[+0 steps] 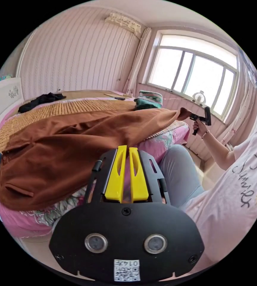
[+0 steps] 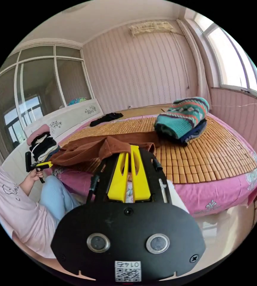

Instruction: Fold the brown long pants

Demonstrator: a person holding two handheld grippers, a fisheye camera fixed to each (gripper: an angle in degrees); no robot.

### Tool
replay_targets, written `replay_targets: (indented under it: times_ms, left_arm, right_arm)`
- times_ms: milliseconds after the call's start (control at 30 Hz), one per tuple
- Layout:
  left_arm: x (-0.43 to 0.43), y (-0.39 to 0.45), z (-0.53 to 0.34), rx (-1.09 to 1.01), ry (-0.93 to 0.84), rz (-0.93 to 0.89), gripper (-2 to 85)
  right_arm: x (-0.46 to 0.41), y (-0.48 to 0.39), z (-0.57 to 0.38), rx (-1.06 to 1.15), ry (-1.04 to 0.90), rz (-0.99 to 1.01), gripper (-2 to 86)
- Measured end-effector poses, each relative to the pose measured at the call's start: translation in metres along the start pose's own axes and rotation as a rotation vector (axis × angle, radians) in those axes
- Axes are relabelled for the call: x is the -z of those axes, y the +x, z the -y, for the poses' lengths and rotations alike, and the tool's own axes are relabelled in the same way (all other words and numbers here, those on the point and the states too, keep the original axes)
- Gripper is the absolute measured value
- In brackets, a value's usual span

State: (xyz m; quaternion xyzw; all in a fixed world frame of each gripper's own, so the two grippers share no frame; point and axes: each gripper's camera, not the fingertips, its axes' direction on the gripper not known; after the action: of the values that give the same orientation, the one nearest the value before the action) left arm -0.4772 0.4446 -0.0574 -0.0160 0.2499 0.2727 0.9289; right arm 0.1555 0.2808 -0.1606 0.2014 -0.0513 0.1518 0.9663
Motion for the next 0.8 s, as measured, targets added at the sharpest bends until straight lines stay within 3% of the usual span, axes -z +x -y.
replay_targets:
  times_ms: [67, 133, 267, 467, 800]
  left_arm:
    - [-0.026, 0.004, -0.014, 0.019, -0.082, 0.026, -0.7]
    - [-0.040, 0.008, -0.020, 0.019, -0.135, 0.060, -0.5]
    - [-0.029, 0.007, -0.015, -0.004, -0.128, 0.023, -0.5]
    - [-0.014, 0.012, -0.012, -0.110, -0.181, -0.008, -0.9]
    - [-0.001, 0.010, -0.012, -0.096, -0.209, -0.004, -1.0]
  right_arm:
    - [-0.037, 0.042, -0.063, -0.198, -0.243, -0.025, 1.9]
    - [-0.051, 0.055, -0.101, -0.289, -0.336, -0.043, 2.7]
    - [-0.016, 0.069, -0.134, -0.409, -0.166, 0.019, 2.1]
    - [0.024, 0.085, -0.143, -0.475, -0.062, 0.023, 1.7]
    - [-0.049, 0.069, -0.079, -0.323, -0.159, -0.008, 9.2]
